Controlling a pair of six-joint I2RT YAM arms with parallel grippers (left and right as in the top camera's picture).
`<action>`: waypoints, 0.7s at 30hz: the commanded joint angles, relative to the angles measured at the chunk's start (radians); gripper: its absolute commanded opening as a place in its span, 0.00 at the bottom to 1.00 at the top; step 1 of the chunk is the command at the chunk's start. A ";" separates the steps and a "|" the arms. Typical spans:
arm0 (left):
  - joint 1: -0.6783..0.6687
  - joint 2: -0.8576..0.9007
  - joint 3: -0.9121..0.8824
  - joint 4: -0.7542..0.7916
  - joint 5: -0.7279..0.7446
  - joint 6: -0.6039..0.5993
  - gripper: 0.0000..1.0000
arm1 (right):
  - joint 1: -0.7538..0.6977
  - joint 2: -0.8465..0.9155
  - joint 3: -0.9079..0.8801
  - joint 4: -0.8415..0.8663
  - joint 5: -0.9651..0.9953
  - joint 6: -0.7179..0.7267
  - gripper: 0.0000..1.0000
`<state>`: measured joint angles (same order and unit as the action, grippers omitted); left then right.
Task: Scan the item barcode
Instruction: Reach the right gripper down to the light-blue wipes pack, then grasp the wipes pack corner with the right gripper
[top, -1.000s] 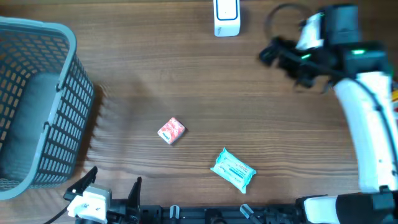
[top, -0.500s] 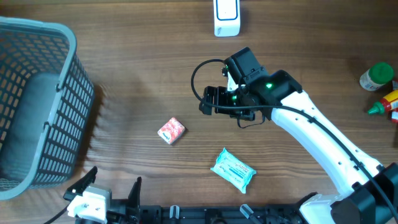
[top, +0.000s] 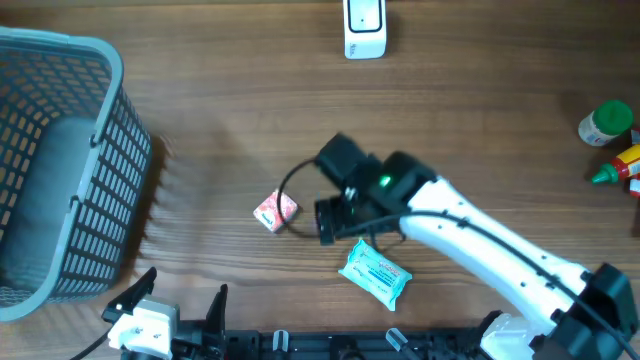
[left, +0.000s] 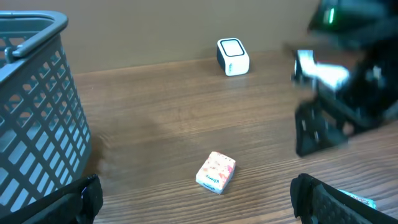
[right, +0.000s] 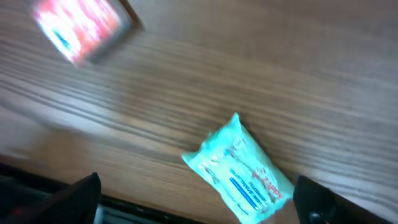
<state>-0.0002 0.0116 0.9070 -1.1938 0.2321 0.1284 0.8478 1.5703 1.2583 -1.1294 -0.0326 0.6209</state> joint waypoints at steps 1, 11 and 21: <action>-0.005 -0.007 0.000 0.003 -0.002 -0.006 1.00 | 0.067 0.000 -0.134 -0.001 0.105 0.142 0.91; -0.005 -0.007 0.000 0.003 -0.002 -0.006 1.00 | 0.308 0.012 -0.262 0.065 0.126 0.219 0.78; -0.005 -0.007 0.000 0.002 -0.002 -0.006 1.00 | 0.308 0.019 -0.396 0.202 0.168 0.217 0.67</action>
<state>-0.0002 0.0116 0.9070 -1.1938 0.2321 0.1284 1.1522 1.5726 0.8680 -0.9291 0.0856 0.8261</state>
